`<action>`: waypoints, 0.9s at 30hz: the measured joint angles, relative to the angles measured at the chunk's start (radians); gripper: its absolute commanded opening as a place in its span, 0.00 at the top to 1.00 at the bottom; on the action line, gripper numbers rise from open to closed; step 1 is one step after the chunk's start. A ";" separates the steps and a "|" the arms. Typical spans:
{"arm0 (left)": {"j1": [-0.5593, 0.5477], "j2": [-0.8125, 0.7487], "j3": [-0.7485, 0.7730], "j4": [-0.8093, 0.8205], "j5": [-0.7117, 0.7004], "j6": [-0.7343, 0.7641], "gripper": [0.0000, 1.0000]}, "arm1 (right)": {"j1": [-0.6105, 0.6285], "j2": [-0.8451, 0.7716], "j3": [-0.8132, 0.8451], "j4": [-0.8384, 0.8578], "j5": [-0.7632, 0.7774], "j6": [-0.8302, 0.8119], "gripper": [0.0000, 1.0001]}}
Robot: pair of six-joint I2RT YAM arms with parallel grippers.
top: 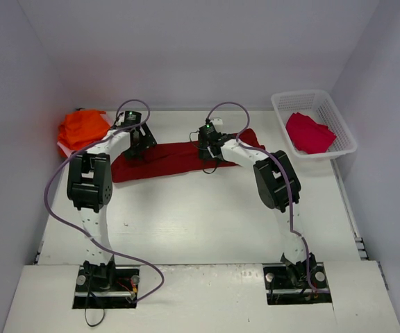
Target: Fold and stack the t-shirts
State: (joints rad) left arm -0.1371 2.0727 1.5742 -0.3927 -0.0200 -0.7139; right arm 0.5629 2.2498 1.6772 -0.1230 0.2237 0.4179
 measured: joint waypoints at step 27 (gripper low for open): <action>0.036 0.144 0.234 -0.040 -0.090 0.060 0.18 | 0.000 0.000 -0.026 0.056 0.024 -0.005 0.42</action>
State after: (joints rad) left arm -0.1013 2.2166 1.8080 -0.4328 -0.1104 -0.6540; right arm 0.5629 2.2494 1.6508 -0.0666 0.2478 0.4133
